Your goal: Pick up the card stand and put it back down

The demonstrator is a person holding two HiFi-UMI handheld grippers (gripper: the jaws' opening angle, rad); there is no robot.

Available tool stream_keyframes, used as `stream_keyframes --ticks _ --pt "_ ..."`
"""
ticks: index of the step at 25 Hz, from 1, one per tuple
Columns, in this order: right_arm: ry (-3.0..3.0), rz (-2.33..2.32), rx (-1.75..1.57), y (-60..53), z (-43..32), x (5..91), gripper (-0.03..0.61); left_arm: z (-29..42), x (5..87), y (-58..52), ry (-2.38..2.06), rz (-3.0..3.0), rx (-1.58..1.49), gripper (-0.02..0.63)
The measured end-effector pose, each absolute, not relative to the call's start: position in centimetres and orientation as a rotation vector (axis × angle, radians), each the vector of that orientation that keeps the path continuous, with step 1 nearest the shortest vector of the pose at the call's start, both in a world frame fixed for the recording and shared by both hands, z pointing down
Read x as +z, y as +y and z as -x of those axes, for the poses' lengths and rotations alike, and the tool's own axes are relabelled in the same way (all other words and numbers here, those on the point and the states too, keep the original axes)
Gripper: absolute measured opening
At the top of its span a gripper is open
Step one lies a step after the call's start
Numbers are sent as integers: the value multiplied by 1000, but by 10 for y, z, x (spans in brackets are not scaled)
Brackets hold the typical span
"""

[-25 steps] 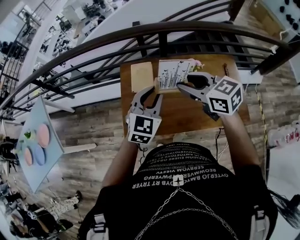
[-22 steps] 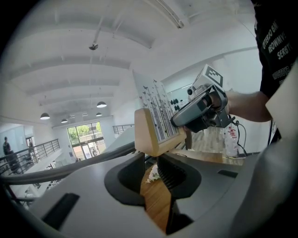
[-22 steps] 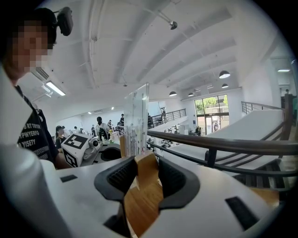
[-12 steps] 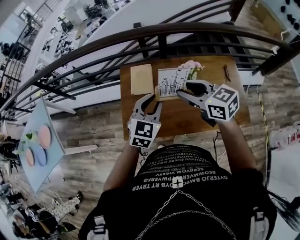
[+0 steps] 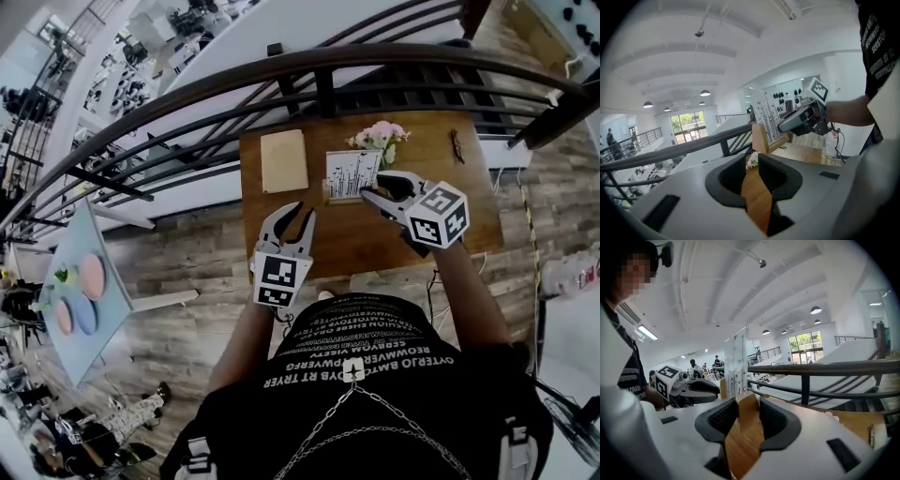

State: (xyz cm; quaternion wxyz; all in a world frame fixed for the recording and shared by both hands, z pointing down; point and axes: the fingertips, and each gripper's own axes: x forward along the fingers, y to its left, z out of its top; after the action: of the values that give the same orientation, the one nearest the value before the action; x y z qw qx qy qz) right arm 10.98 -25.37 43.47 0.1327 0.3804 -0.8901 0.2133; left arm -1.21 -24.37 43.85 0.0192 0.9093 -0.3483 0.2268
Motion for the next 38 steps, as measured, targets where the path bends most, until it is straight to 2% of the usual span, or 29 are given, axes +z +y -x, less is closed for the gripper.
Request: stream_keyframes --ticks 38 --pt "-2447 -1098 778 -307 -132 623 158 24 468 -293 -1170 -2695 766 91"
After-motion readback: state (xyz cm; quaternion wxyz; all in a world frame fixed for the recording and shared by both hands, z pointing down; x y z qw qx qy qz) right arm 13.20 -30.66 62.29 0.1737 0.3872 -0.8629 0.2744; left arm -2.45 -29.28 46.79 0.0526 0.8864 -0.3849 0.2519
